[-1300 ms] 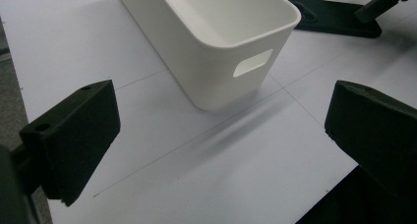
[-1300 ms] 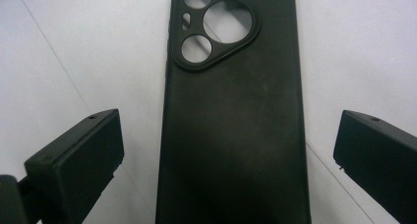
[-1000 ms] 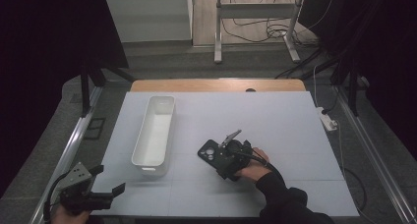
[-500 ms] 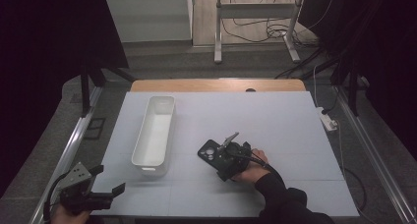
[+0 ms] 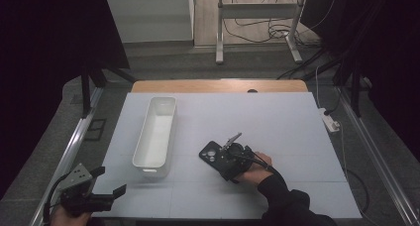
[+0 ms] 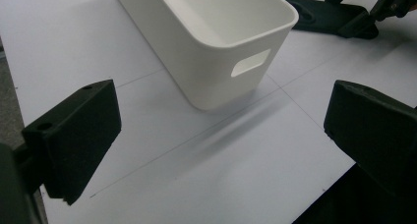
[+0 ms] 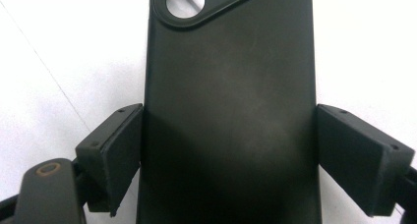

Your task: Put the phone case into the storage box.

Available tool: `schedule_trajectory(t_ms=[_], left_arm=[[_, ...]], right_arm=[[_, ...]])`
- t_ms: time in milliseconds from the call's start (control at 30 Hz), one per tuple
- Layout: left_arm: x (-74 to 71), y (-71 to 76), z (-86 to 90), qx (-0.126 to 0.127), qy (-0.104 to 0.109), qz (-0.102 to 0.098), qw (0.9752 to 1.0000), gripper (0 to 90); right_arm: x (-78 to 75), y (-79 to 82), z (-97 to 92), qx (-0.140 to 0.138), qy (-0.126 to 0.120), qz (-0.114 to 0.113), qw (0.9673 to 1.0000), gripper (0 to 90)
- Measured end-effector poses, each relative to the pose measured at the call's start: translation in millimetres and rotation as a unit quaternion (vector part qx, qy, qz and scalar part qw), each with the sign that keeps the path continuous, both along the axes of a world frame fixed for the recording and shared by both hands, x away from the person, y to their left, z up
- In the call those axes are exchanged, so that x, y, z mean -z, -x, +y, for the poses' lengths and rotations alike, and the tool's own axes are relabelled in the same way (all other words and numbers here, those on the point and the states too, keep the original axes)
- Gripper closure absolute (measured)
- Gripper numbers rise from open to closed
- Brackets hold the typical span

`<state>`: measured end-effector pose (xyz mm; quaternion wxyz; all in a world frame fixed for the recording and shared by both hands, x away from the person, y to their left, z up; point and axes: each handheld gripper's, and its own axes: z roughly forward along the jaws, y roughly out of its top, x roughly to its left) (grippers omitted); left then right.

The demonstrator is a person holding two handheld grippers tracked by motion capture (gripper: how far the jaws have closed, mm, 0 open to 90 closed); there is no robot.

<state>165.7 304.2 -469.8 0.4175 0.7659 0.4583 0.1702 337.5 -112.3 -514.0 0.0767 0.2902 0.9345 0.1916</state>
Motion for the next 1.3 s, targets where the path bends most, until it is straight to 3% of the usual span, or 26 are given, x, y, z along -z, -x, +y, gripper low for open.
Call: schedule_trajectory(t_ms=[433,600,967,1300], left_arm=[[-4.8,-1.8,-2.7,0.0,0.005,-0.004,1.0,0.0],[-10.0,-4.6,-5.2,0.004,0.016,-0.008,0.9998,0.0],[-25.9,-19.8,-18.3,0.035,0.027,-0.025,0.9987,0.0],[-36.5,-38.7,-37.4,0.064,0.023,-0.039,0.9969,0.0]], right_arm=[[-16.5,5.4,-7.4,-0.01,-0.05,-0.014,0.9986,14.6],[-25.3,9.3,-11.2,-0.016,-0.072,-0.019,0.9971,14.7],[-40.6,21.3,-17.7,-0.042,-0.102,-0.034,0.9933,14.7],[-53.4,28.7,-32.0,-0.045,-0.134,-0.04,0.9892,14.7]])
